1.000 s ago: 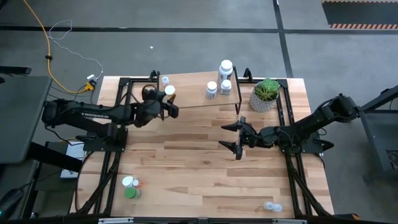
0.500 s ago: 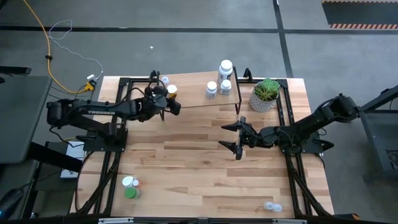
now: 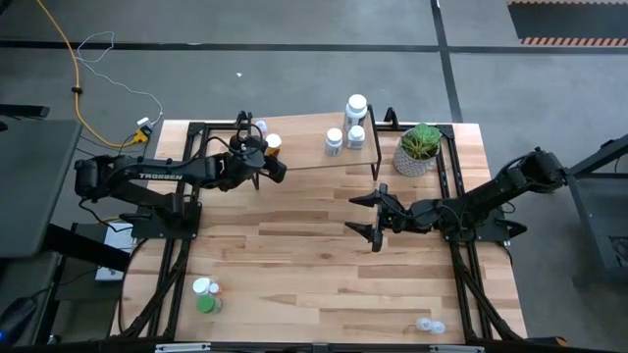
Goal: Pick and place medicine bottles onto shelf by color
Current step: Put the orange pill bottle on the shelf, then put the left transparent pill bottle on the shelf
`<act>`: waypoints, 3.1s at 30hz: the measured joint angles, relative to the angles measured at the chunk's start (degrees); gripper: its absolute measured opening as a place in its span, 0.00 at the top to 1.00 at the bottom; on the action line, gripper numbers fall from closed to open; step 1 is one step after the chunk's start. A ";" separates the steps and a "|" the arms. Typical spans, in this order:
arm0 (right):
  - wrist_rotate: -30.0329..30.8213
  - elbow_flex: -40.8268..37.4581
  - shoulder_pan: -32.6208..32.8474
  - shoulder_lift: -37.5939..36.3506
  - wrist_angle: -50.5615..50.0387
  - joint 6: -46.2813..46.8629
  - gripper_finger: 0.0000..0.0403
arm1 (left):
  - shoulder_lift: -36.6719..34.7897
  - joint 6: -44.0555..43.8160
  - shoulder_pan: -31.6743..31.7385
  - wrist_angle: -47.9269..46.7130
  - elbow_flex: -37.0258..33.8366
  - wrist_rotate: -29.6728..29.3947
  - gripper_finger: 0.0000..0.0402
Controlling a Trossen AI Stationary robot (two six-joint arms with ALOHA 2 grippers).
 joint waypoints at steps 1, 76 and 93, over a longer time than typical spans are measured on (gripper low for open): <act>0.00 0.00 0.00 0.00 0.00 0.00 0.18 | 0.00 0.11 0.00 0.06 0.00 0.00 0.53; -0.20 -0.01 0.00 0.02 0.00 0.00 0.18 | -19.88 15.76 -42.20 27.77 -11.91 11.44 0.39; -0.15 -0.01 0.00 0.02 0.00 -0.01 0.18 | -19.96 16.70 -42.18 27.50 -11.91 11.82 0.40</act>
